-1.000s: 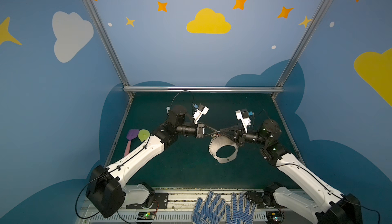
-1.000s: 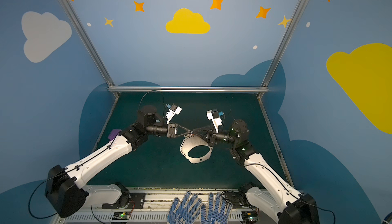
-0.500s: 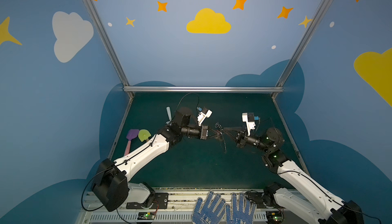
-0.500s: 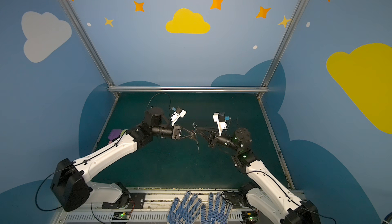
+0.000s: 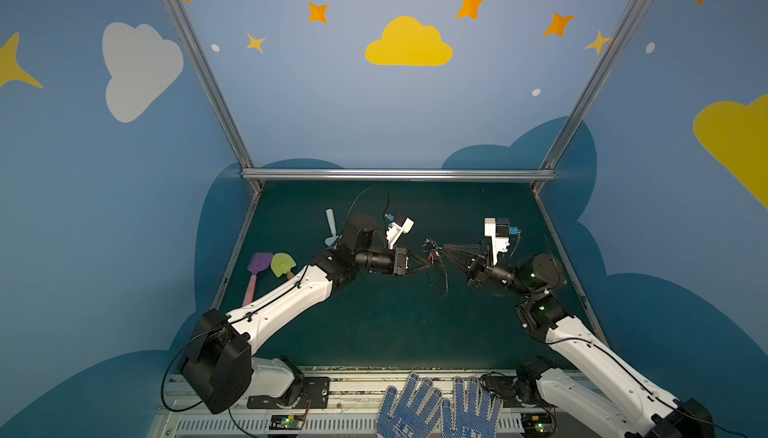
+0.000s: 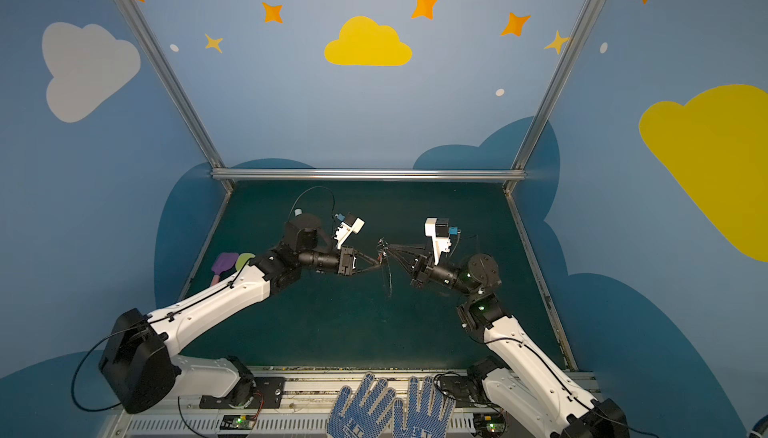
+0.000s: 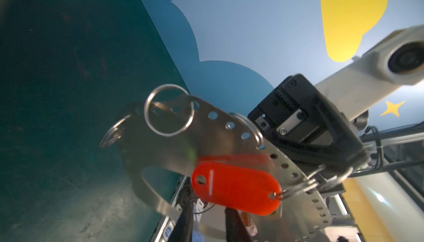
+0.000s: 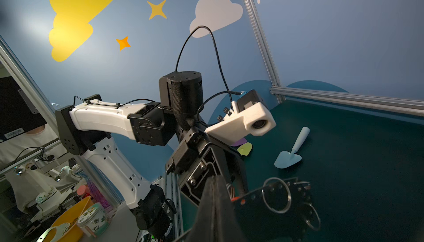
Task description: Put the keys on the keyring
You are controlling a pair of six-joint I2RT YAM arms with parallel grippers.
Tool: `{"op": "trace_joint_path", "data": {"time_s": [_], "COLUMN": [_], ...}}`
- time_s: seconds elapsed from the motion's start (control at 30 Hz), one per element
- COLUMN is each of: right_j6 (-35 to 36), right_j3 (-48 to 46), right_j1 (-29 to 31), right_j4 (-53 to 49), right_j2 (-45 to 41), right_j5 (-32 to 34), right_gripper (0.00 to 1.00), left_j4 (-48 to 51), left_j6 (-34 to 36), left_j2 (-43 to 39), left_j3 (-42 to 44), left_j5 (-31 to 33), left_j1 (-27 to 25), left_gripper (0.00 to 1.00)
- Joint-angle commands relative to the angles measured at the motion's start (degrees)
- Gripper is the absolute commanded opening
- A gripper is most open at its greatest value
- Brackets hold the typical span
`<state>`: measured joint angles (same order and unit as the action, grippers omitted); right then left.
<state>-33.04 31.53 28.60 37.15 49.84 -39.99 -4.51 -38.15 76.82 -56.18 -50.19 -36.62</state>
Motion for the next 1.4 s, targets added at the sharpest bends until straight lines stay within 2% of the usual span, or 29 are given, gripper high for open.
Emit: {"op": "trace_joint_path", "data": {"time_s": [0.0, 0.1, 0.2, 0.53, 0.83, 0.97, 1.07, 1.2, 1.37], "right_j6": [-0.89, -1.12, -1.93, -7.29, -11.53, -12.39, -12.57, -12.81, -12.68], "right_j3": [0.81, 0.97, 1.17, 2.96, 3.90, 4.27, 4.42, 4.42, 3.82], "right_j1": [0.15, 0.14, 0.14, 0.10, 0.14, 0.15, 0.12, 0.18, 0.06], "right_j4": [2.80, 2.84, 3.90, 10.07, 15.05, 16.27, 16.55, 16.91, 16.99], "right_j2": [-0.12, 0.33, 1.32, 5.72, 8.37, 9.15, 9.46, 9.72, 9.57], "right_j5": [-1.44, -2.20, -3.43, -9.18, -12.56, -13.23, -13.33, -13.61, -13.38], "right_gripper": [0.00, 0.00, 0.00, 0.00, 0.00, 0.00, 0.00, 0.00, 0.00], "left_j4": [-1.86, -1.00, 0.04, 1.27, 2.94, 2.08, 1.17, 0.88, 1.07], "left_j6": [0.09, 1.30, 2.62, 5.86, 9.52, 9.27, 8.72, 8.65, 8.81], "left_j2": [-5.20, -9.55, -11.33, -6.47, -5.40, -4.21, -3.44, -3.25, -3.13], "left_j3": [1.13, 2.54, 1.87, -3.34, -5.25, -5.69, -5.86, -5.91, -6.24], "left_j5": [2.39, 5.32, 3.91, -6.61, -9.74, -11.27, -12.20, -12.50, -12.81], "left_j1": [1.34, 2.83, 3.80, 3.84, 3.70, 3.66, 3.57, 3.35, 2.96], "left_gripper": [0.31, 0.40, 0.48, 0.54, 0.58, 0.48, 0.32, 0.25, 0.09]}}
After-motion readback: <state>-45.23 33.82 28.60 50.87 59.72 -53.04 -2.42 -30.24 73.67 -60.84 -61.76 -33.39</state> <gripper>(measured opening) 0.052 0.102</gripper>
